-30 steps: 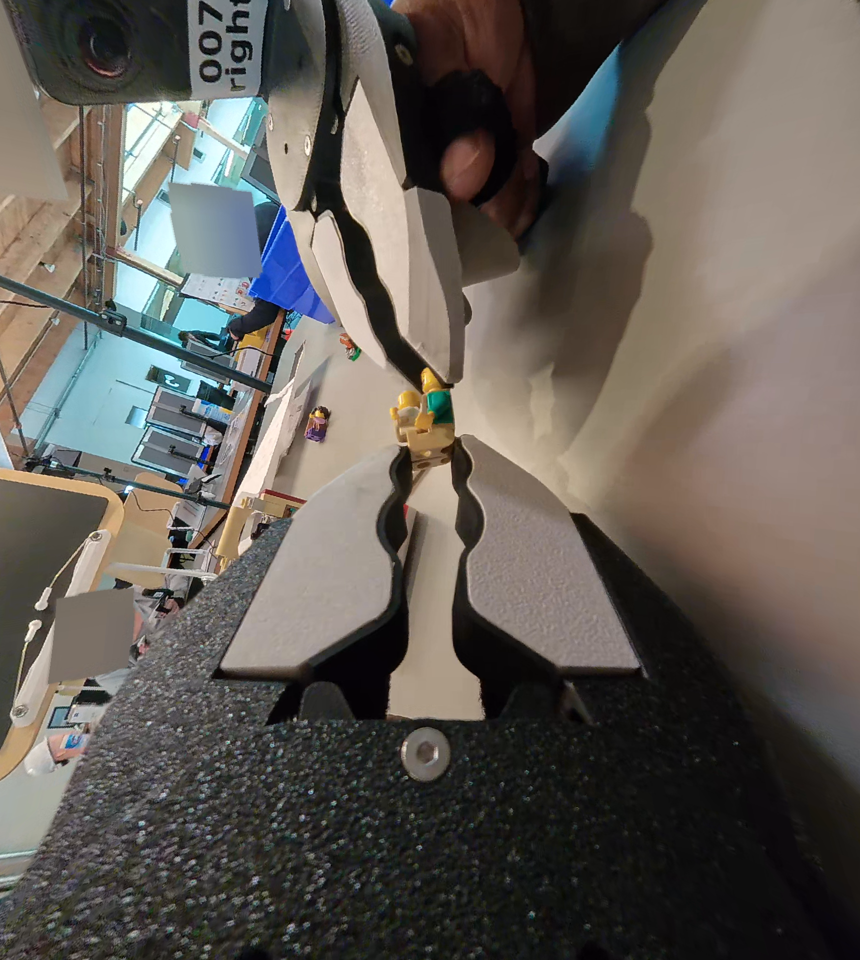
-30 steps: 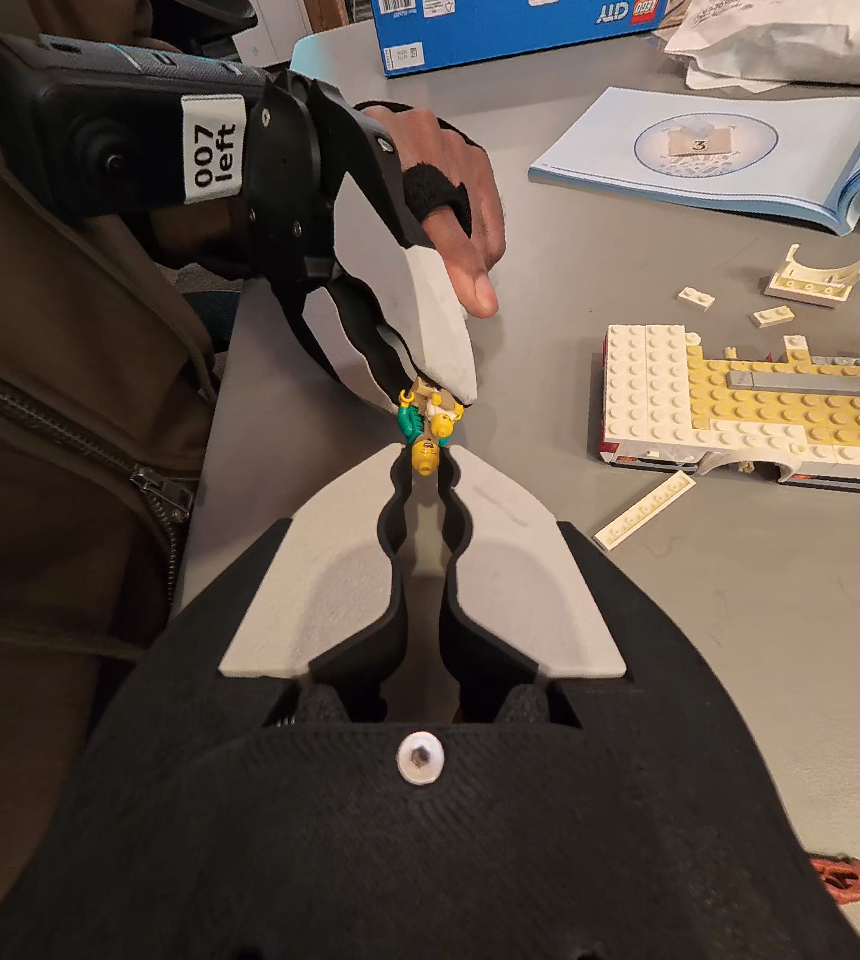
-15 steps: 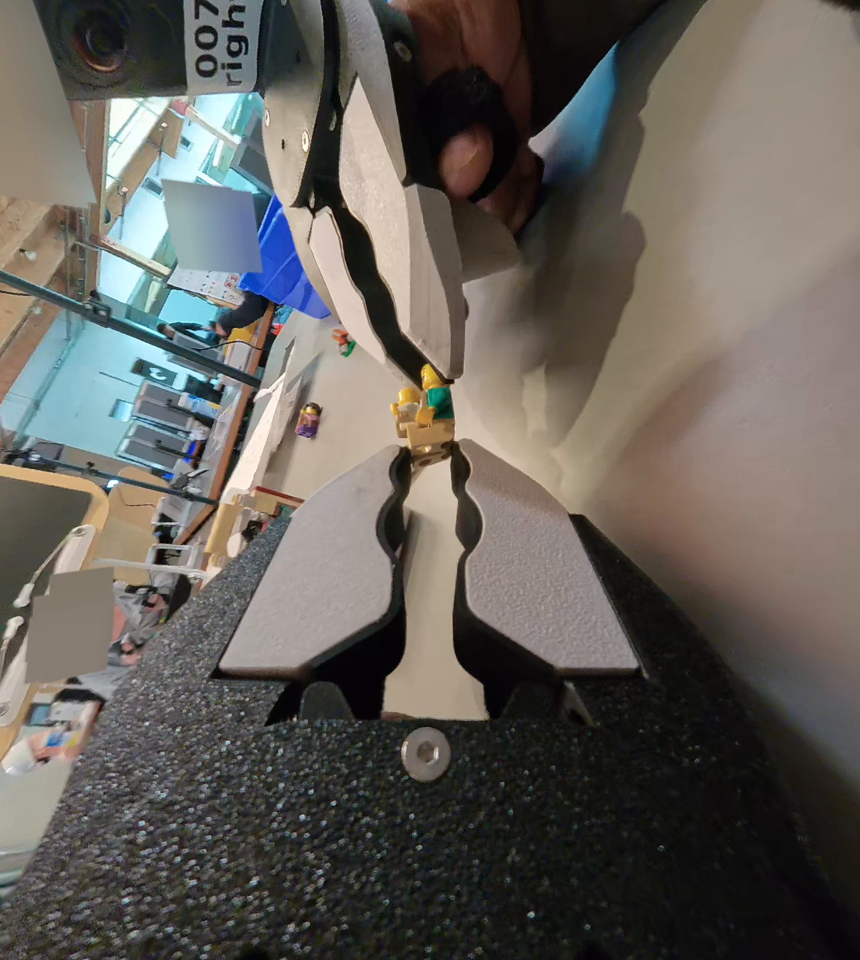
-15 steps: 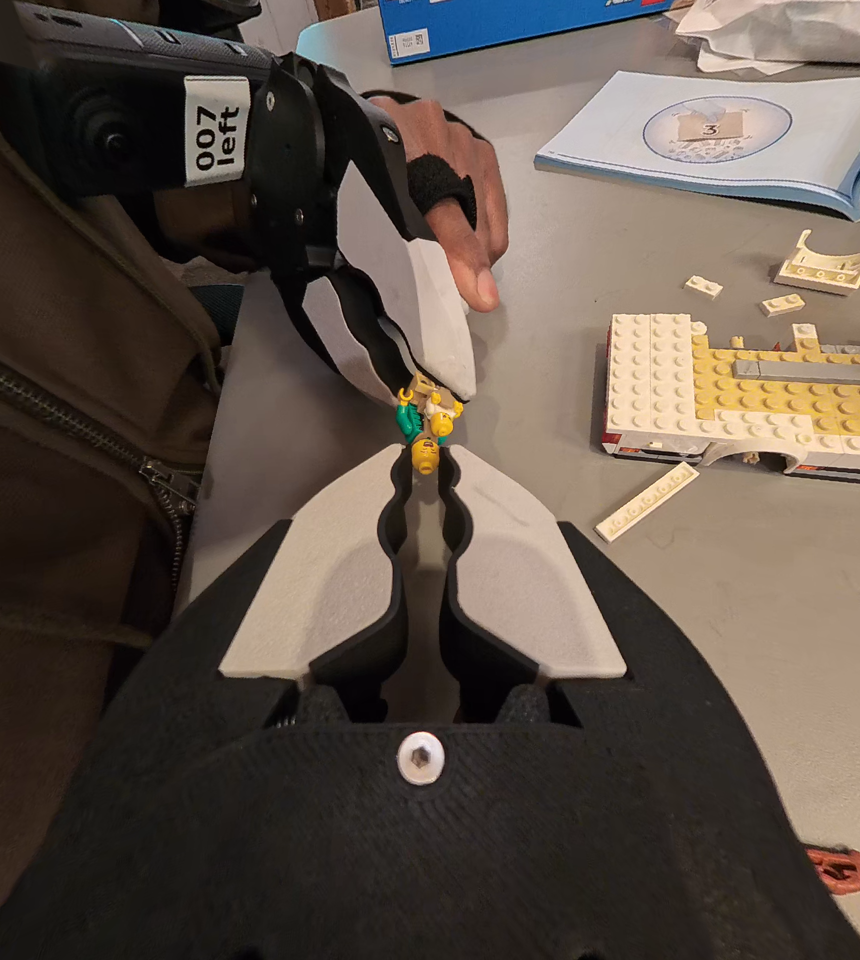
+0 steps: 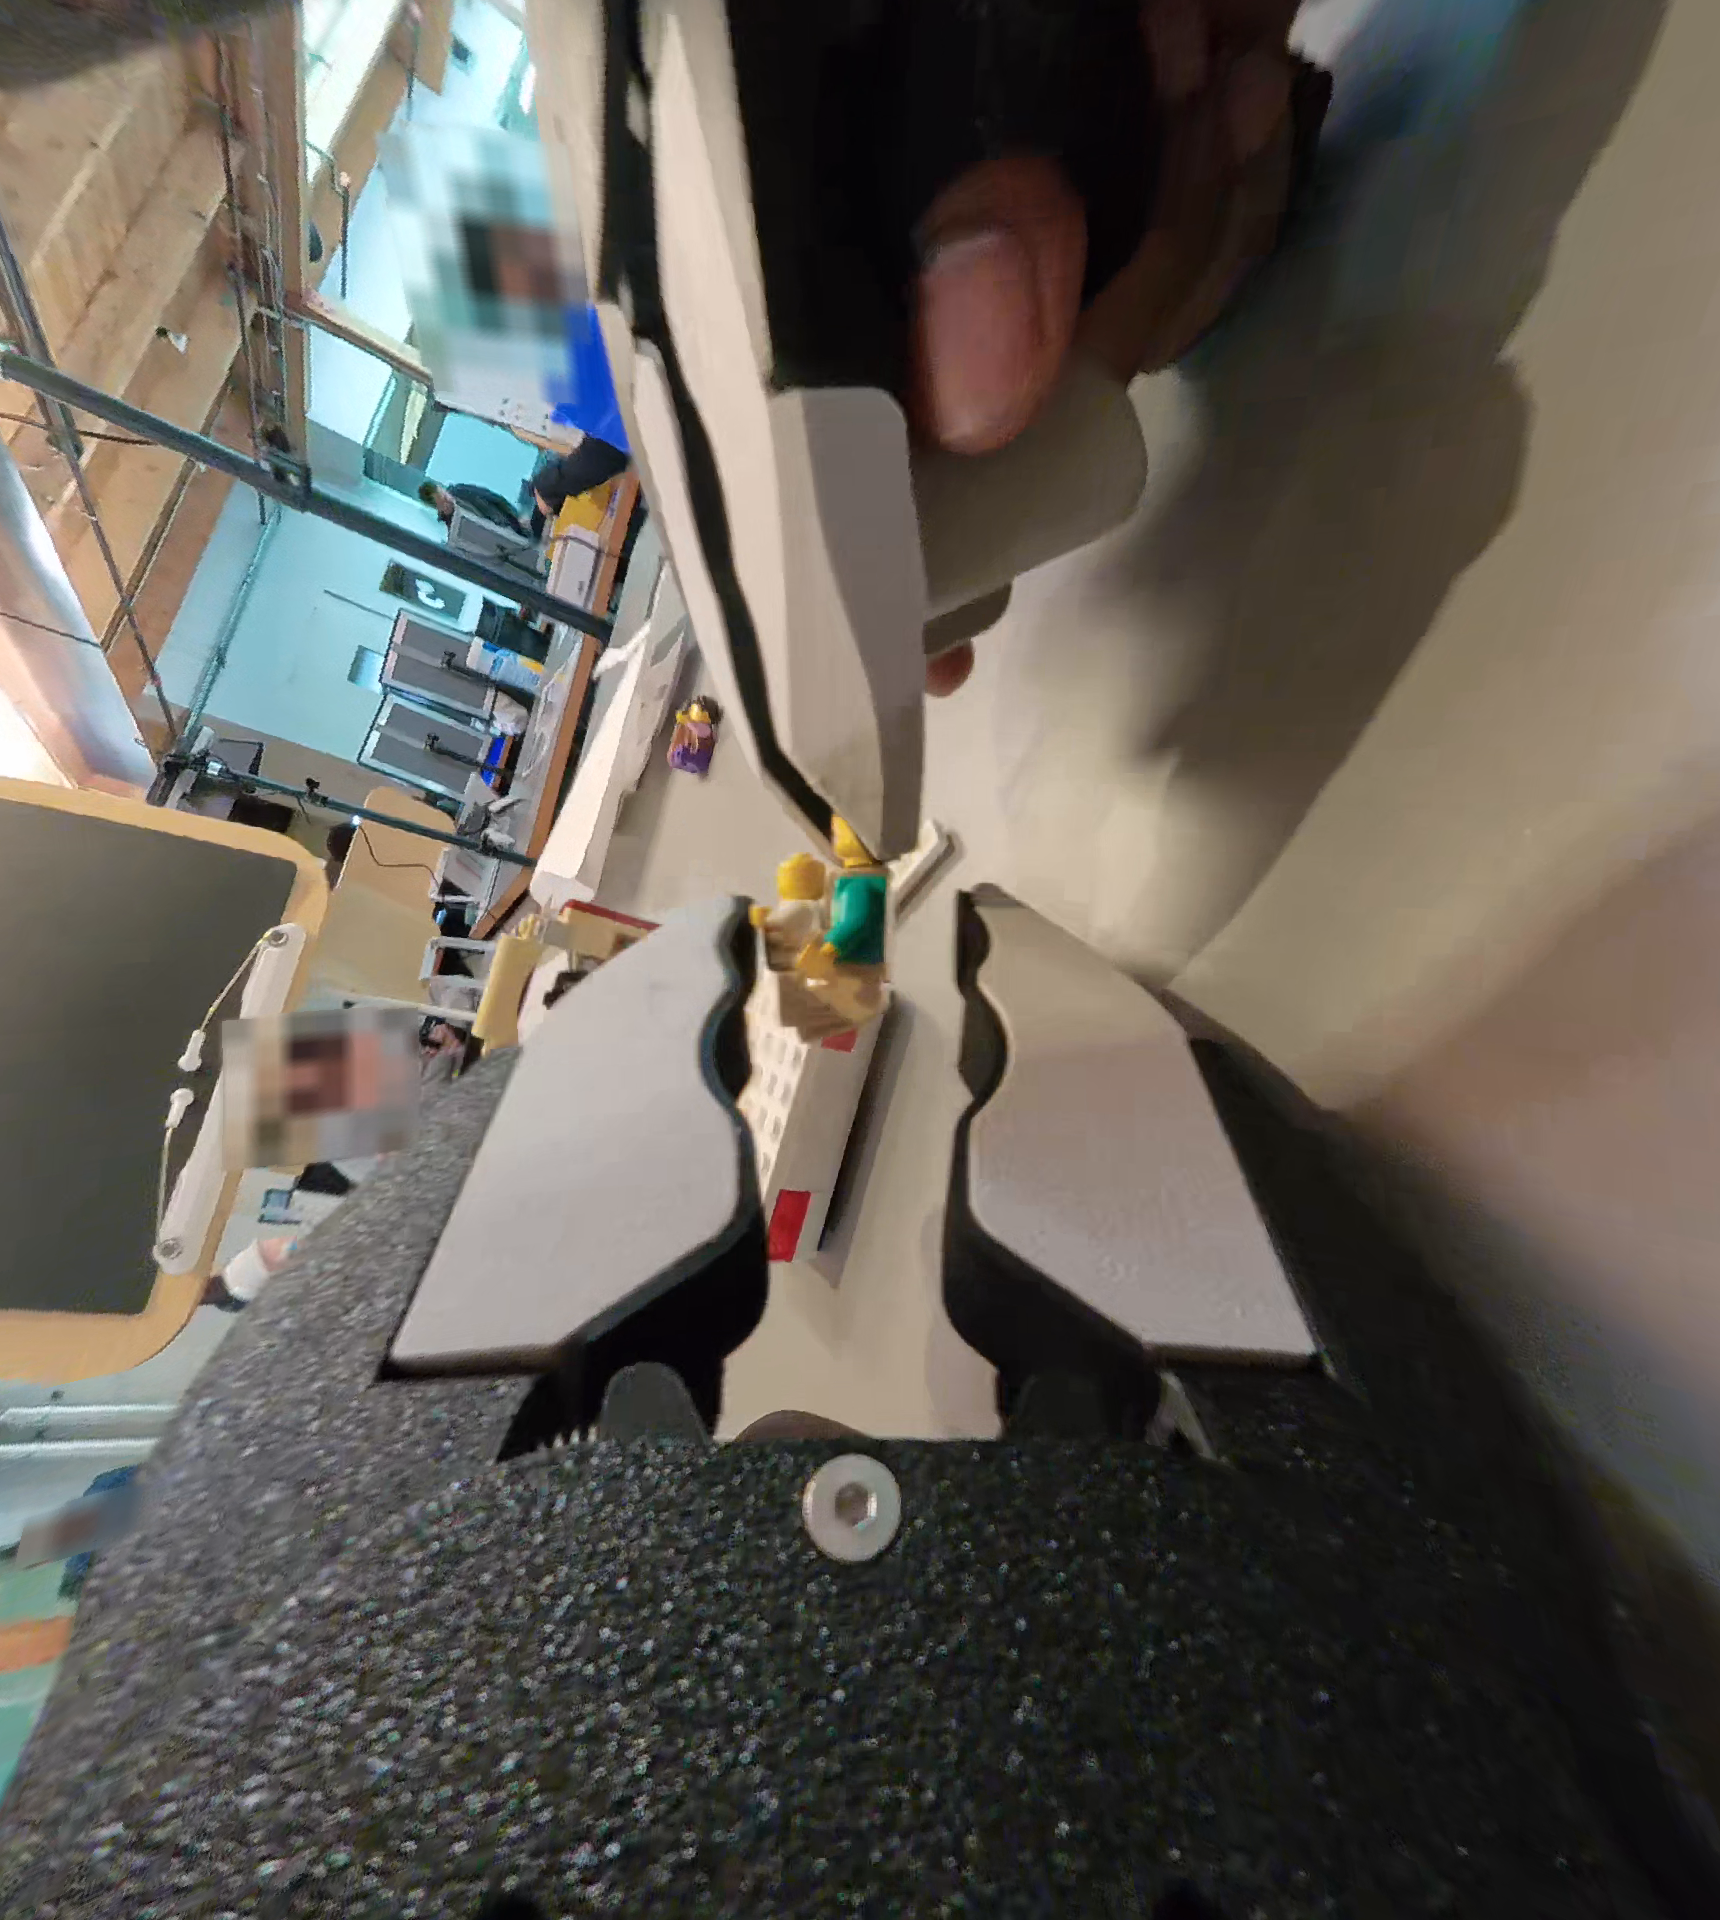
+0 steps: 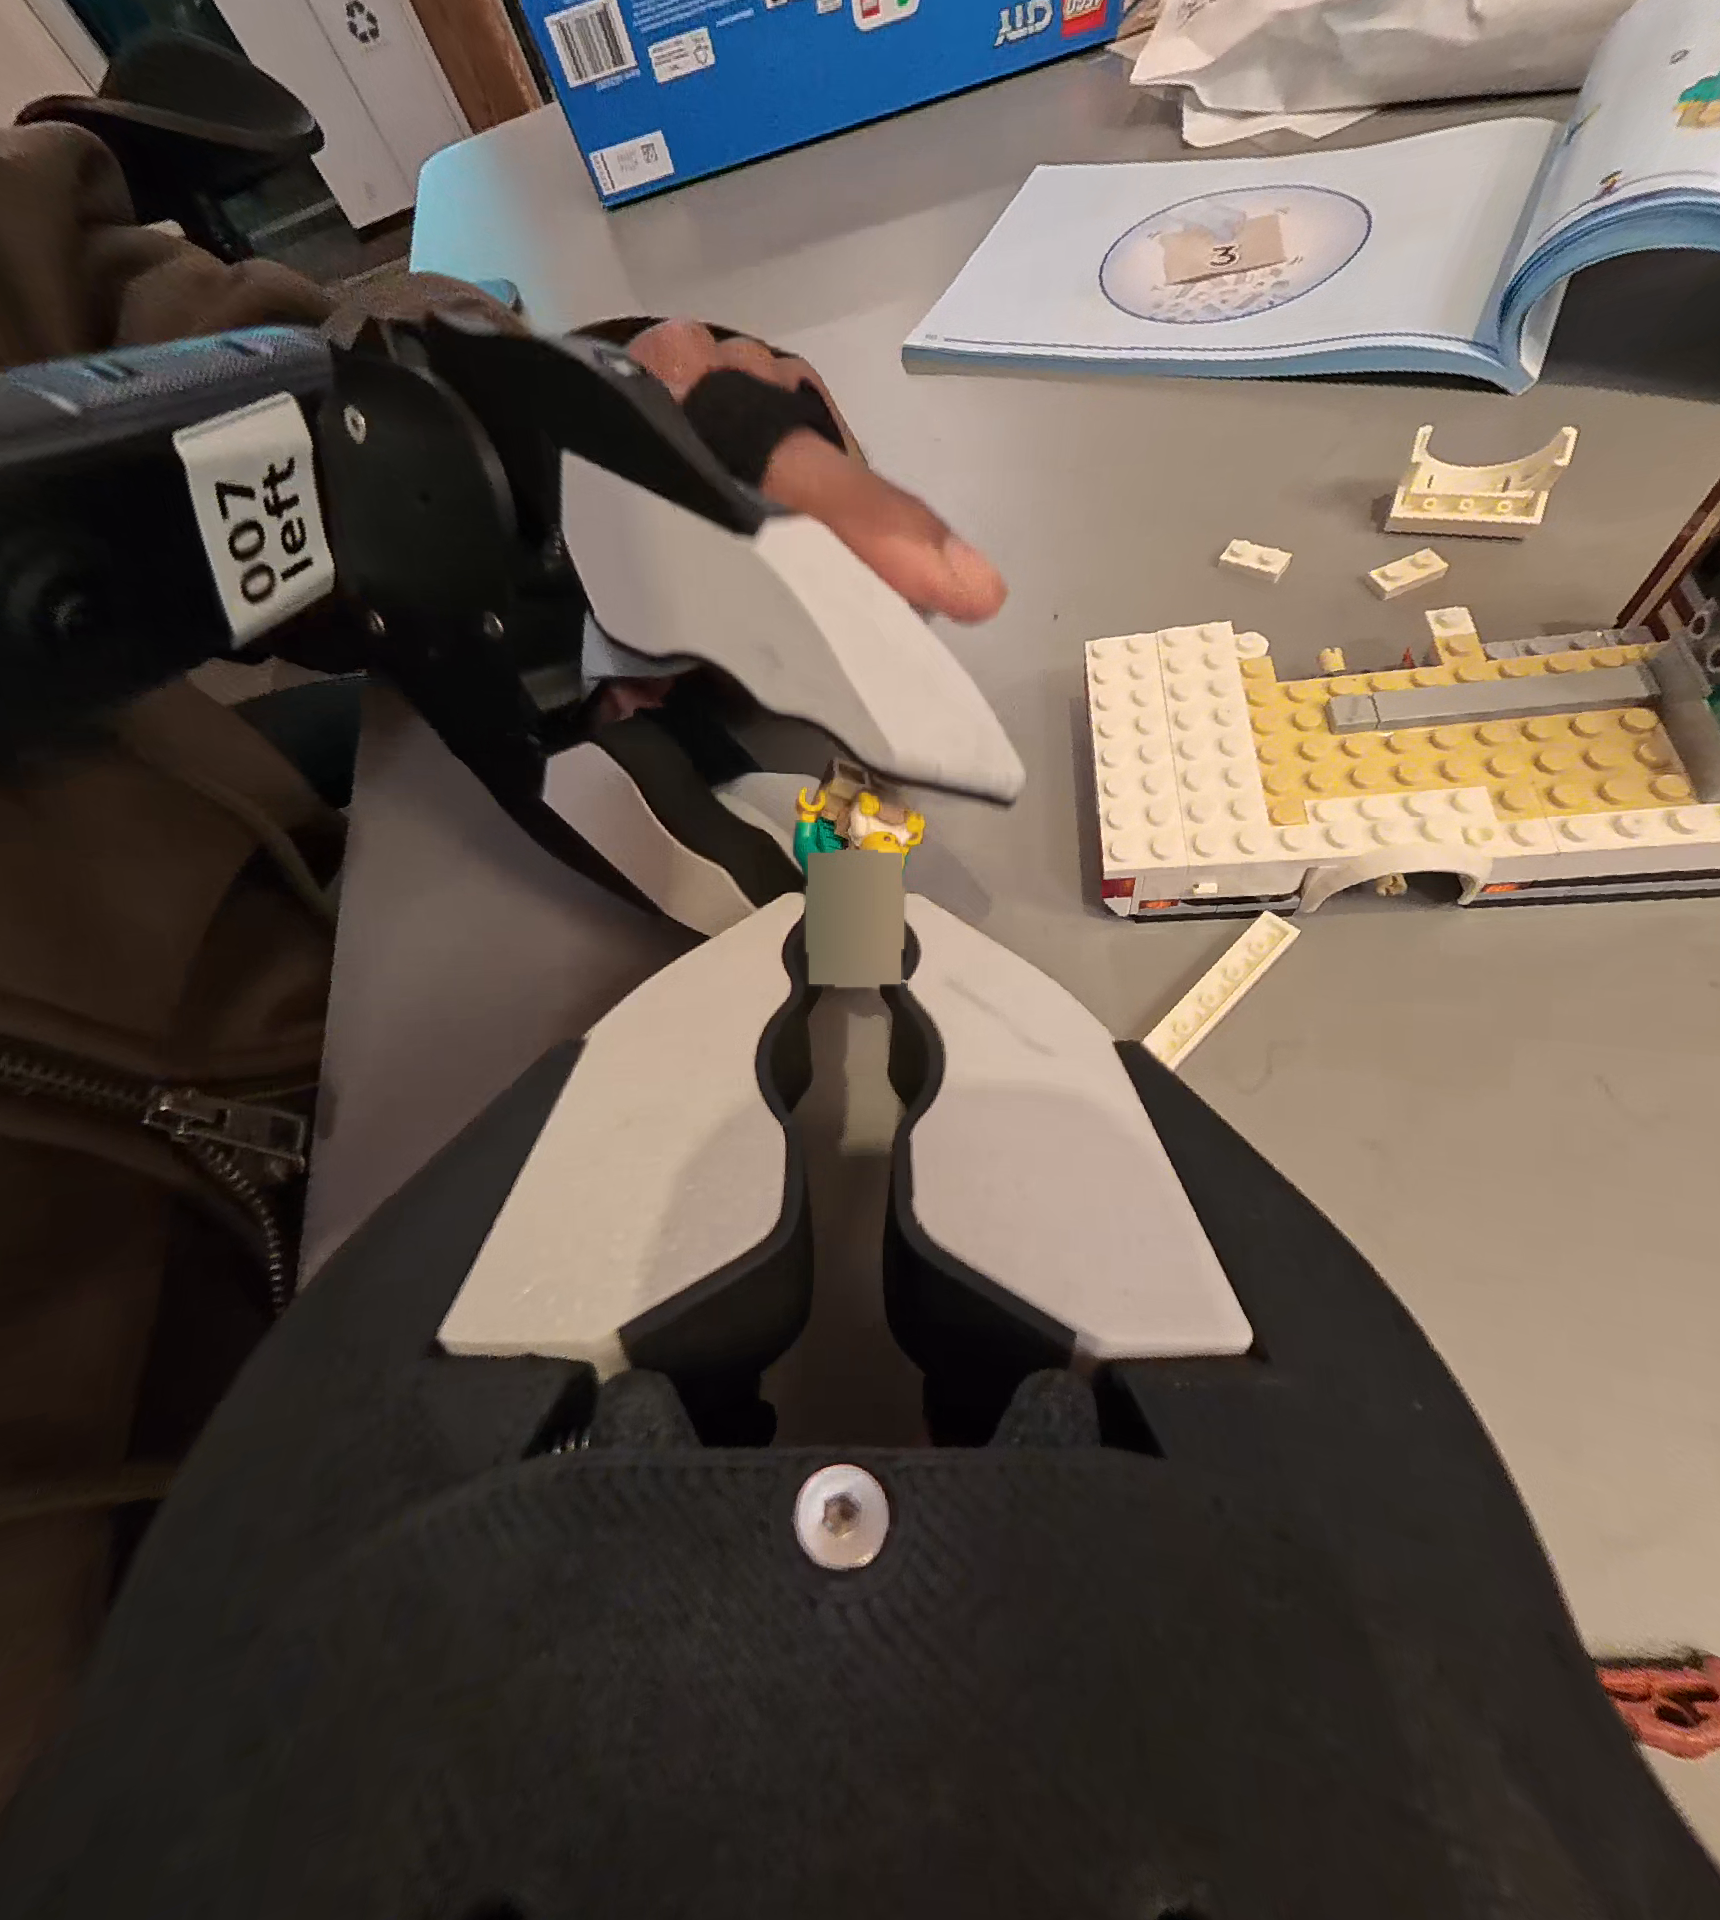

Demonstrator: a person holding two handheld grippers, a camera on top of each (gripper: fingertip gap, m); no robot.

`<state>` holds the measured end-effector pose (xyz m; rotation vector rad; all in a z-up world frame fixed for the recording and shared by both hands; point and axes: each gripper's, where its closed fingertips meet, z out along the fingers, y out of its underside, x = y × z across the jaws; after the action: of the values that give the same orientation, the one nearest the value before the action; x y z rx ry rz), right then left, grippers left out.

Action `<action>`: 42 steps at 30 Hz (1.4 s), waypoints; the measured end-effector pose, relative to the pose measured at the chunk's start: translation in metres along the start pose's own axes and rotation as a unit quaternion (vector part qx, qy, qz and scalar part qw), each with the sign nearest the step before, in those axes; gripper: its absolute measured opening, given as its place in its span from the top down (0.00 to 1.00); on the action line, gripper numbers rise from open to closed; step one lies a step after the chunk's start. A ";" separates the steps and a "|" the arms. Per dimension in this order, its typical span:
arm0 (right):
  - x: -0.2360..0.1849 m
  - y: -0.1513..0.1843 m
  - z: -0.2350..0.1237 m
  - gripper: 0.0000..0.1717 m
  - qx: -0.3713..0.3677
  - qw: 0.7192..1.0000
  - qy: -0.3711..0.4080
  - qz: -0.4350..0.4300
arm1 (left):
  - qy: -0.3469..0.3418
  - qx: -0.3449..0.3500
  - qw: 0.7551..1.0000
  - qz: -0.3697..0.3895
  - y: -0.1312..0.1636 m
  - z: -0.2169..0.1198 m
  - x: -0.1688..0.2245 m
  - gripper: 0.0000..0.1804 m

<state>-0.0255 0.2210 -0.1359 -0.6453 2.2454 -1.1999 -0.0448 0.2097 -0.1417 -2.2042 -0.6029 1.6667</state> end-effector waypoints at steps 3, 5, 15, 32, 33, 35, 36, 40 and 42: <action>0.000 0.000 0.002 0.94 -0.002 1.000 0.007 -0.006 | -0.011 -0.014 1.000 0.005 0.004 0.000 -0.004 0.87; 0.001 -0.003 0.002 0.94 0.006 1.000 0.017 -0.007 | -0.015 -0.017 1.000 0.002 0.005 -0.002 -0.007 0.88; -0.003 -0.003 0.006 0.94 -0.001 1.000 0.010 -0.017 | -0.017 -0.013 0.999 0.028 0.004 -0.007 -0.008 0.88; -0.017 0.008 -0.002 0.94 -0.020 0.998 -0.050 -0.023 | 0.036 0.035 0.999 0.014 -0.011 -0.014 0.005 0.88; -0.018 0.009 -0.002 0.94 -0.023 0.998 -0.053 -0.023 | 0.040 0.036 0.998 0.013 -0.011 -0.015 0.007 0.88; -0.019 0.011 -0.003 0.94 -0.027 0.998 -0.058 -0.021 | 0.046 0.039 0.998 0.012 -0.012 -0.015 0.008 0.88; -0.019 0.012 -0.003 0.94 -0.030 0.998 -0.060 -0.021 | 0.049 0.039 0.998 0.012 -0.012 -0.015 0.009 0.88; -0.020 0.014 -0.004 0.94 -0.034 0.997 -0.065 -0.018 | 0.056 0.043 0.997 0.010 -0.013 -0.015 0.012 0.88; -0.021 0.014 -0.005 0.94 -0.034 0.997 -0.067 -0.021 | 0.059 0.047 0.997 0.007 -0.014 -0.015 0.012 0.88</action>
<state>-0.0152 0.2442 -0.1414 -0.7791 2.1788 -1.0711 -0.0298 0.2285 -0.1408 -2.2254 -0.4685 1.5252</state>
